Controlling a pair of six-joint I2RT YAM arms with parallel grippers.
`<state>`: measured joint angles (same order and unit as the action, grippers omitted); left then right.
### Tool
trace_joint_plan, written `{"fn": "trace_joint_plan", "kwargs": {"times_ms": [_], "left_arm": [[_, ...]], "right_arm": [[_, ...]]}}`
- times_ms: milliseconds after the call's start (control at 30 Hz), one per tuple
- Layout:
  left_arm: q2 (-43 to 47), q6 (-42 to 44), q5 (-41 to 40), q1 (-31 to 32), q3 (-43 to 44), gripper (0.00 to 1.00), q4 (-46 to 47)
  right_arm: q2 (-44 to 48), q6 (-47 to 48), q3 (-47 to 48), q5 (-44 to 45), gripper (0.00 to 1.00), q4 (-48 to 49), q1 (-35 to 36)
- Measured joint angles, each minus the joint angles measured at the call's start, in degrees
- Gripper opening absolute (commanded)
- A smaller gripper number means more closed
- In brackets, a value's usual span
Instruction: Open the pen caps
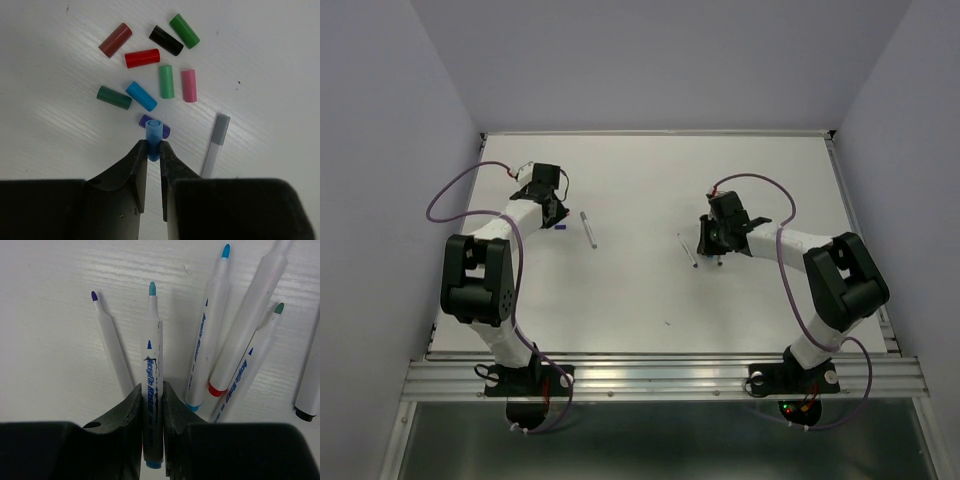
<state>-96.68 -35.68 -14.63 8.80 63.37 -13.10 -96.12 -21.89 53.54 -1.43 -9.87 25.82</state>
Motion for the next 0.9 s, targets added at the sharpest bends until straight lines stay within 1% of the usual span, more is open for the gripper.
{"fn": "trace_joint_plan", "kwargs": {"times_ms": [33, 100, 133, 200, 233, 333, 400, 433, 500, 533, 700, 767, 800, 867, 900], "left_arm": [[-0.1, 0.1, 0.0, -0.2, 0.0, 0.15, 0.0], [-0.4, 0.1, 0.1, -0.3, 0.0, 0.17, 0.0], [-0.7, 0.1, 0.1, -0.5, 0.0, 0.18, 0.0], [-1.2, 0.2, 0.3, -0.7, 0.0, 0.23, 0.0], [-1.4, 0.2, 0.3, -0.7, 0.0, 0.26, 0.0], [-1.9, 0.3, 0.6, -0.8, 0.0, 0.25, 0.0], [-1.9, 0.3, 0.7, -0.9, 0.0, 0.25, 0.0], [-1.9, 0.3, 0.7, -1.0, 0.0, 0.26, 0.1], [-1.9, 0.3, 0.7, -1.0, 0.0, 0.26, 0.0], [-2.1, 0.3, 0.7, -1.1, 0.0, 0.25, 0.1], [-3.0, 0.3, 0.7, -1.3, 0.0, 0.26, 0.0], [-3.2, 0.3, 0.7, -1.3, 0.0, 0.30, 0.0], [-3.3, 0.3, 0.6, -1.4, 0.0, 0.31, 0.0], [-3.6, 0.2, 0.4, -1.4, 0.0, 0.31, 0.0], [-3.8, 0.3, 0.5, -1.4, 0.0, 0.35, 0.0]], "right_arm": [[-0.1, 0.0, 0.0, 0.3, 0.16, -0.3, 0.0], [-0.1, 0.0, 0.0, 1.0, 0.18, -0.7, 0.0], [-0.1, 0.0, 0.0, 1.3, 0.22, -0.8, 0.0], [-0.1, -0.1, 0.1, 1.7, 0.25, -1.4, 0.0], [-0.1, -0.1, 0.2, 1.8, 0.30, -1.6, 0.0], [-0.1, -0.3, 0.3, 2.3, 0.30, -2.1, 0.0], [0.1, -0.3, 0.3, 2.6, 0.33, -2.4, 0.0], [0.3, -0.3, 0.3, 2.6, 0.42, -2.8, 0.0], [1.2, -0.4, 0.3, 2.7, 0.47, -3.2, 0.0], [1.9, -0.2, 0.3, 2.8, 0.54, -3.7, 0.0], [5.5, 0.1, 0.4, 3.7, 0.62, -4.3, 0.0], [7.0, 0.2, 0.5, 4.3, 0.63, -4.7, 0.0], [7.4, 0.3, 0.7, 4.5, 0.71, -4.7, 0.0], [8.1, 0.2, 0.9, 4.7, 0.75, -4.7, 0.0], [8.5, 0.6, 1.0, 4.7, 0.78, -4.8, 0.0]]}}
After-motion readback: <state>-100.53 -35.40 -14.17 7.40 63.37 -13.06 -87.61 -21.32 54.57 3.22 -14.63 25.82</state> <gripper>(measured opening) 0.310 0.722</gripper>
